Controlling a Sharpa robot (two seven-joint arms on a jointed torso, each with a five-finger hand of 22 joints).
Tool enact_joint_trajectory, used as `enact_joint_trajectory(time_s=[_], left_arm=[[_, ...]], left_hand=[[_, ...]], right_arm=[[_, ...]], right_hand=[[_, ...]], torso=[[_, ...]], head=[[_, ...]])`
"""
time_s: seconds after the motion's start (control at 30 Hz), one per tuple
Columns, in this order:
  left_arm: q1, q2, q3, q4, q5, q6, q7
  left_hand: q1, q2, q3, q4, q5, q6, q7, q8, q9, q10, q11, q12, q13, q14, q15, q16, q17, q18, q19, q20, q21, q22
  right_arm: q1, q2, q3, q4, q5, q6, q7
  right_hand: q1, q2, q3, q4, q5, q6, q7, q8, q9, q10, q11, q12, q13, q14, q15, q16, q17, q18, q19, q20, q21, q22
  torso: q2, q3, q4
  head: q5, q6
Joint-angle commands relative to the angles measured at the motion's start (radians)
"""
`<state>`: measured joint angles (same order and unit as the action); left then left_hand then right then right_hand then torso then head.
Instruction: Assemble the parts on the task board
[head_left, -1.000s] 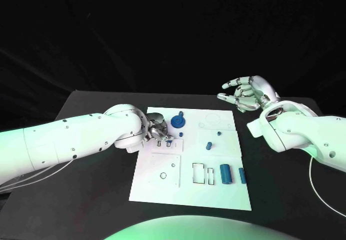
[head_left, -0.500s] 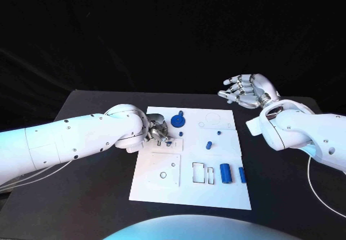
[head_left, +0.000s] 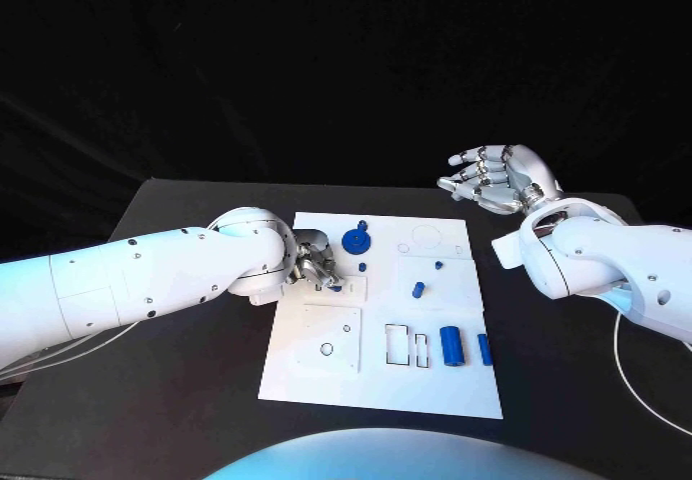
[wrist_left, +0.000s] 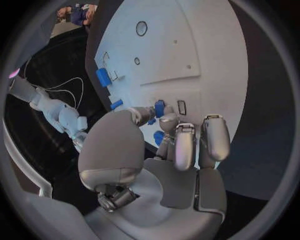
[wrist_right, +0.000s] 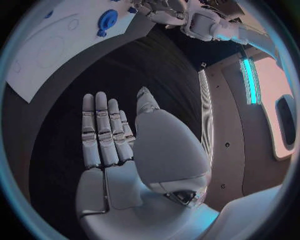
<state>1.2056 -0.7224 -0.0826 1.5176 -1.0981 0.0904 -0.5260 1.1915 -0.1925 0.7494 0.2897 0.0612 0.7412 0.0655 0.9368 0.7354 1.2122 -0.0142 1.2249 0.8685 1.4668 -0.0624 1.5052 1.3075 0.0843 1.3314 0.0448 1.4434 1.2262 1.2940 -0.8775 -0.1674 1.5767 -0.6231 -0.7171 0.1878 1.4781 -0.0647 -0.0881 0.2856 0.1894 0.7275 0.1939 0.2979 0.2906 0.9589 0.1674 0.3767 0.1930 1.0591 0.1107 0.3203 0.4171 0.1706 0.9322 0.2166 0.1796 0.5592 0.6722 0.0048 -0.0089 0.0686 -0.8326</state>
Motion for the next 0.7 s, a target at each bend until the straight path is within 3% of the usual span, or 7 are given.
enact_joint_trajectory(time_s=[0.03, 0.7], left_arm=[[-0.002, 0.001, -0.001, 0.002, -0.018, 0.03, -0.003], [-0.002, 0.003, -0.001, 0.004, -0.022, 0.03, -0.003]], left_hand=[[-0.004, 0.007, 0.192, -0.191, 0.004, 0.015, -0.007, 0.002, 0.0, 0.007, 0.0, 0.007, 0.001, 0.069, -0.007, 0.005, 0.137, -0.01, 0.006, 0.0, 0.003, -0.001], [-0.018, 0.007, 0.197, -0.193, 0.003, 0.019, -0.008, 0.003, 0.003, 0.01, 0.0, 0.008, 0.001, 0.069, -0.008, 0.005, 0.138, -0.011, 0.009, -0.001, 0.004, 0.004]], right_arm=[[-0.001, 0.002, 0.0, 0.0, 0.01, -0.004, 0.022], [-0.001, 0.001, 0.0, 0.0, 0.011, -0.006, 0.016]], right_hand=[[0.01, 0.002, -0.004, 0.0, -0.001, 0.001, 0.044, 0.007, -0.002, 0.005, 0.001, -0.005, -0.003, 0.005, 0.002, -0.007, -0.002, 0.011, 0.003, 0.006, -0.004, -0.002], [0.012, 0.002, -0.005, 0.0, -0.001, 0.012, 0.047, 0.014, -0.004, 0.013, 0.002, -0.008, -0.024, 0.008, 0.004, -0.026, -0.01, 0.011, 0.005, 0.008, -0.014, -0.017]], torso=[[0.001, 0.0007, -0.0002], [0.001, 0.001, -0.0011]], head=[[0.001, 0.0], [0.001, -0.002]])
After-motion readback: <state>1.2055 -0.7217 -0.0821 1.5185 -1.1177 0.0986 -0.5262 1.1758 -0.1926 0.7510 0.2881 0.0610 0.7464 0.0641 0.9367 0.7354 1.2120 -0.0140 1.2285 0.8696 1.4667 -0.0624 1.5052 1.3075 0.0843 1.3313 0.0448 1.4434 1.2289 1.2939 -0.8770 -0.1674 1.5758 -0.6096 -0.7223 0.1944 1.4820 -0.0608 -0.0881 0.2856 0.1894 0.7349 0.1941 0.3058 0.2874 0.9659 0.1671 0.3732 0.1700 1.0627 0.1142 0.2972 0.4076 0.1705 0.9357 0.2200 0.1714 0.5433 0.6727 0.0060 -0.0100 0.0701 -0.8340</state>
